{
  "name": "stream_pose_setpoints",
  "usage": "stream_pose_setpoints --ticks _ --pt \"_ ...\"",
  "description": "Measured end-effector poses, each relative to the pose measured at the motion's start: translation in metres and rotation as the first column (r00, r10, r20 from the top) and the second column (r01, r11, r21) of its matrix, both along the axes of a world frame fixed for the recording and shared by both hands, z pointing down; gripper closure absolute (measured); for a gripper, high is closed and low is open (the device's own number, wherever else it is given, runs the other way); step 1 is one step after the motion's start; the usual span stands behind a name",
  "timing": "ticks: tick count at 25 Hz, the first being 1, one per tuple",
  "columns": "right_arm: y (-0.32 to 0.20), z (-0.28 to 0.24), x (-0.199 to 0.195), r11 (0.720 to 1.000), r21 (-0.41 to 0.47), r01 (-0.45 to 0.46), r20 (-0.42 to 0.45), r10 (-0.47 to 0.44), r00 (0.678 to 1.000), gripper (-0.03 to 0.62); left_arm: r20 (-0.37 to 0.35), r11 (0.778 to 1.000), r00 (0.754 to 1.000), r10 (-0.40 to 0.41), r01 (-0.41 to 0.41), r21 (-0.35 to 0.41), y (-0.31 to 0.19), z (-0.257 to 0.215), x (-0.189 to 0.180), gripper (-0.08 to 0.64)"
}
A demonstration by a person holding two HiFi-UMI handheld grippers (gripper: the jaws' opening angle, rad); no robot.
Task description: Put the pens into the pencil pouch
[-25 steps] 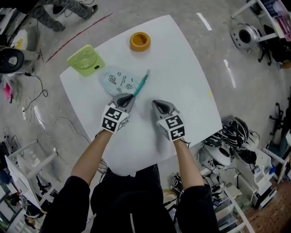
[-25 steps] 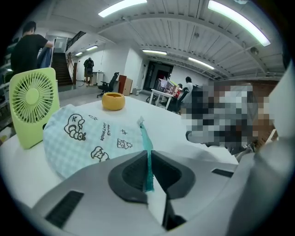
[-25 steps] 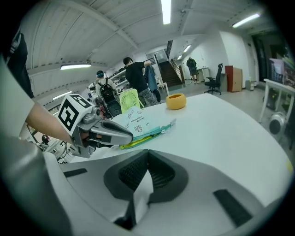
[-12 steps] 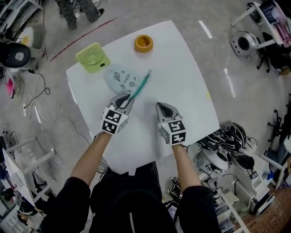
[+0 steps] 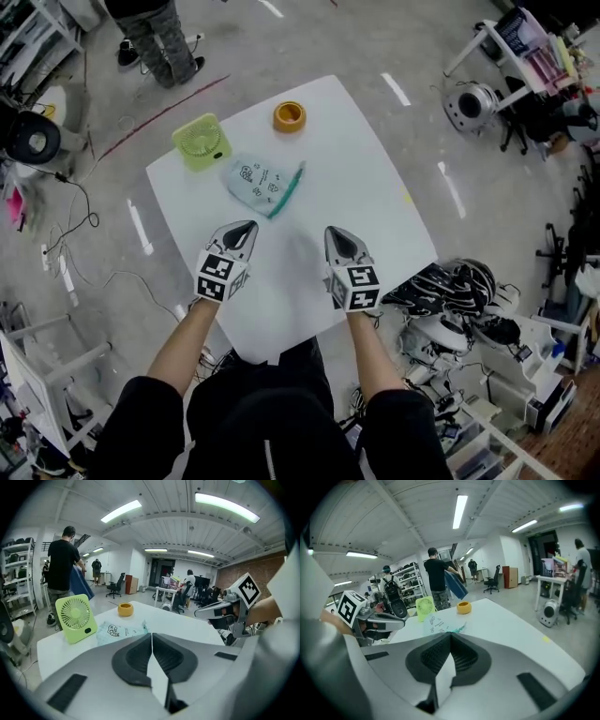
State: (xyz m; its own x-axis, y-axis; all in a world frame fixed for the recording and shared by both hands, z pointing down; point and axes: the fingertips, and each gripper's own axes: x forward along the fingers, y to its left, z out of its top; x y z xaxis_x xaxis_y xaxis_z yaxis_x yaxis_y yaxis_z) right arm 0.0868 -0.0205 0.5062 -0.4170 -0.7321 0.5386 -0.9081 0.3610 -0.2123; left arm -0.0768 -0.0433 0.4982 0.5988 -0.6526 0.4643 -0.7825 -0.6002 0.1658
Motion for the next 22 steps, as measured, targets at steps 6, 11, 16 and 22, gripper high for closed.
stream_pose_setpoints --ticks 6,11,16,22 --pt "0.013 -0.056 -0.011 0.992 0.126 -0.031 -0.024 0.034 0.999 0.583 -0.042 0.996 0.999 0.001 0.003 0.09 0.018 -0.053 -0.021 0.534" --pt "0.019 -0.106 -0.022 0.97 0.238 -0.045 -0.042 0.057 0.998 0.583 -0.084 0.987 0.996 -0.006 0.019 0.157 0.022 -0.094 -0.038 0.534" --pt "0.026 -0.144 -0.03 0.95 0.31 -0.045 -0.048 0.063 0.997 0.583 -0.117 0.975 0.993 0.001 0.025 0.219 0.029 -0.131 -0.05 0.534" --pt "0.038 -0.165 -0.042 0.934 0.353 -0.056 -0.038 0.074 0.997 0.584 -0.147 0.963 0.989 0.018 0.023 0.269 0.04 -0.16 -0.065 0.534"
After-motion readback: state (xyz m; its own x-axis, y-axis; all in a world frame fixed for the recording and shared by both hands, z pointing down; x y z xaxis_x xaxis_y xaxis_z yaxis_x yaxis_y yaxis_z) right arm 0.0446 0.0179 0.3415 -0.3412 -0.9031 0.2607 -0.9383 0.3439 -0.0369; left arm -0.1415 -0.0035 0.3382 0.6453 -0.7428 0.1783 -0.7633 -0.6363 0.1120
